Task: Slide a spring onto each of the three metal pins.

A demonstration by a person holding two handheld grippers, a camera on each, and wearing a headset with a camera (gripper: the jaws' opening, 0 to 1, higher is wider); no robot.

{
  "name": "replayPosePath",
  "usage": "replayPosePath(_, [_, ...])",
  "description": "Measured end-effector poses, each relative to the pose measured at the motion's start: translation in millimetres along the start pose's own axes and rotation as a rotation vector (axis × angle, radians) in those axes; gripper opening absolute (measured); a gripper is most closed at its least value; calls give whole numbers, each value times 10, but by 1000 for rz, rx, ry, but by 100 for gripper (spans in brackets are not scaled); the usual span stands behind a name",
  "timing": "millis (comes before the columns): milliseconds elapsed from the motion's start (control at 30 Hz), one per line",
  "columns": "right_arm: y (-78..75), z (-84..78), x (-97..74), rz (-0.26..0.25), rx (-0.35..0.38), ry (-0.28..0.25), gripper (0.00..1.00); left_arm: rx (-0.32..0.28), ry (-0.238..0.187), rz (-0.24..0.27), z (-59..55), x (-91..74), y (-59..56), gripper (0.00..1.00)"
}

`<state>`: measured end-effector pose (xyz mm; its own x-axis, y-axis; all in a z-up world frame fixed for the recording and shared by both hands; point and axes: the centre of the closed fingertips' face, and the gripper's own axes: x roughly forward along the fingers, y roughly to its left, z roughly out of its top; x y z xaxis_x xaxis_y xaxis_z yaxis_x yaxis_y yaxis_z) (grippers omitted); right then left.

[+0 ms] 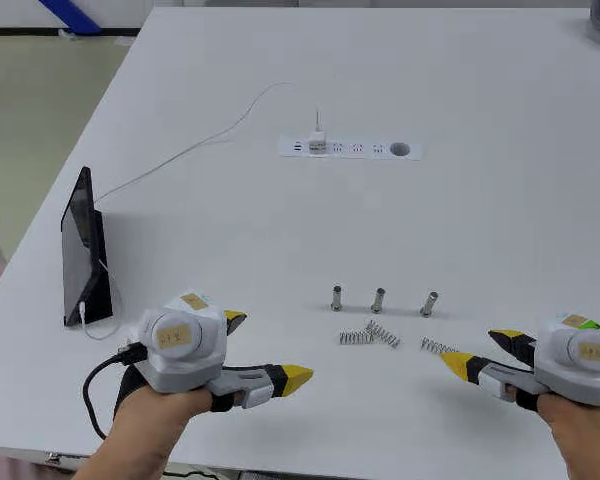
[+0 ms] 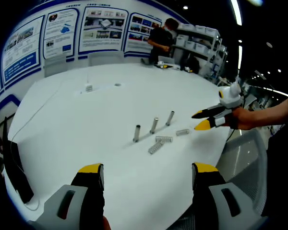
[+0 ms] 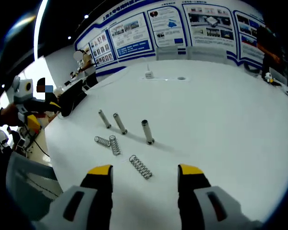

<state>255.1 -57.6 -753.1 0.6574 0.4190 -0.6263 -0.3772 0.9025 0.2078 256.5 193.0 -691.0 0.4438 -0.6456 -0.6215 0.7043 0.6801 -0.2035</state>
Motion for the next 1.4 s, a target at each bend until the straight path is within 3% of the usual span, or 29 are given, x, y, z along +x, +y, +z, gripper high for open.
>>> replayPosePath(467, [71,-196,-162,18,-21,19,63,16,20,-15,-15,100,-56,76])
replayPosePath(867, [95,-236,-222,27,-27,21,71,45,38,-31,-12,200,-66,77])
replayPosePath(1200, [131,-259,-256,43,-30,36,76,99,64,-54,23,300,-75,76])
replayPosePath(1400, [138,-281,-278,43,-22,42,78,185,112,-87,3,421,-119,77])
